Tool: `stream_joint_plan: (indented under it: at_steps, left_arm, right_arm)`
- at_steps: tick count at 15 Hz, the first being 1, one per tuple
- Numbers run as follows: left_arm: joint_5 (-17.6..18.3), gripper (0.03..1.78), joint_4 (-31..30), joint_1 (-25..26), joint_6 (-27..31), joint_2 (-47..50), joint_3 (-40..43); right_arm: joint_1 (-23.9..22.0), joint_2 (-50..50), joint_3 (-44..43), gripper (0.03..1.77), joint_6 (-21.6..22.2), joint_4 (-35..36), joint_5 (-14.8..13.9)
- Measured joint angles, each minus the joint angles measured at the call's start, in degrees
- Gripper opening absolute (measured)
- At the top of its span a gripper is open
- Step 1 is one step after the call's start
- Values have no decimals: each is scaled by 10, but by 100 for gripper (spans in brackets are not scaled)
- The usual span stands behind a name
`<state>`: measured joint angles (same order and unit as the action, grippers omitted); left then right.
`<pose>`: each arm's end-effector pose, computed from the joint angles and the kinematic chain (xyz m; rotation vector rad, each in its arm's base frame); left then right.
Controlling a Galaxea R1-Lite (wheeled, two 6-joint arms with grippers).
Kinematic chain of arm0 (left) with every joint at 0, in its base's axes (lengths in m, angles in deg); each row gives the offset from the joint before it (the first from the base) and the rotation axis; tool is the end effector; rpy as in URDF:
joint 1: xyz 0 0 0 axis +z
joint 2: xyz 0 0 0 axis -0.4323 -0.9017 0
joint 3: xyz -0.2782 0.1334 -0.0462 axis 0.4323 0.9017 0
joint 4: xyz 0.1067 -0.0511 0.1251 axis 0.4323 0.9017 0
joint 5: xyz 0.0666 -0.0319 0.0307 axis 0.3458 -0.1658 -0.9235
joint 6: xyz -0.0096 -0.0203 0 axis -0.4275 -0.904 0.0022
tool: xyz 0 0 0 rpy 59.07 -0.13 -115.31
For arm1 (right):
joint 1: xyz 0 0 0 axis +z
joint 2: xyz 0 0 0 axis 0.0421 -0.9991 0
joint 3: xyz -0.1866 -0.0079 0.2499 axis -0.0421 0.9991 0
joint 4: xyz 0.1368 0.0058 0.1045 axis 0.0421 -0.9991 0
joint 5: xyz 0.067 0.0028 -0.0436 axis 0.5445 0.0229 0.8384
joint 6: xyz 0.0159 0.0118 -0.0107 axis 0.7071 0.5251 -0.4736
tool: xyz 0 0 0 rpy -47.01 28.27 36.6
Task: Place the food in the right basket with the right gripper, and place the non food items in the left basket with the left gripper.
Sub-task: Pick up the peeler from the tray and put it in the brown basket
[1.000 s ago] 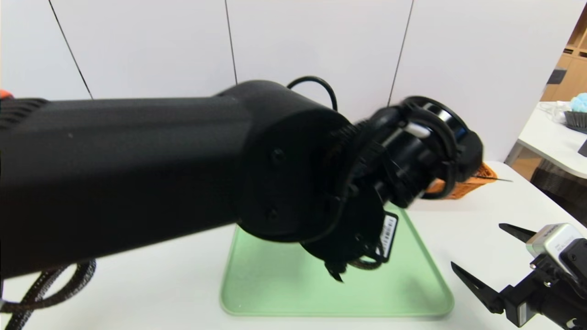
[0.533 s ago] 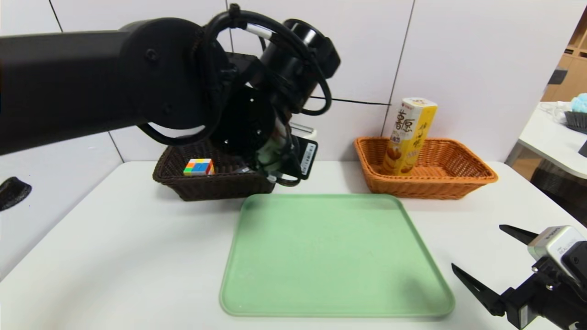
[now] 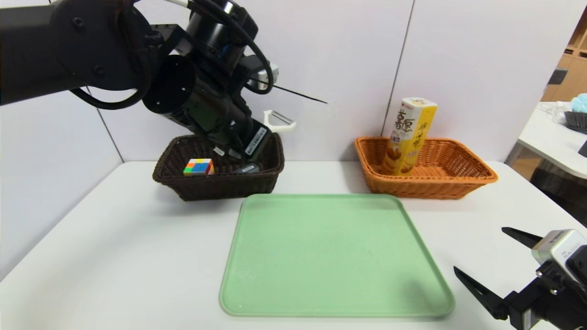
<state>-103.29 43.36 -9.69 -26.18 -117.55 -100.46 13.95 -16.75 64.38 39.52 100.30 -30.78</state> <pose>0.2740 -0.1874 0.3172 0.4483 0.5734 -0.4198 0.1124 0.0325 0.1494 -0.4741 0.1776 0.3139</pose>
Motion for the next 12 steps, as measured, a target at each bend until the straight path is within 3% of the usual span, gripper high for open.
stream_joint_plan:
  at_steps: [7,12]
  left_arm:
    - [98,34,7,89,205,5,7]
    - [143,34,8,130,287,-6,17]
  right_arm:
    - [0,-1,-3,170,0,0,3]
    - [1,-1,-6,170,-1,0,3]
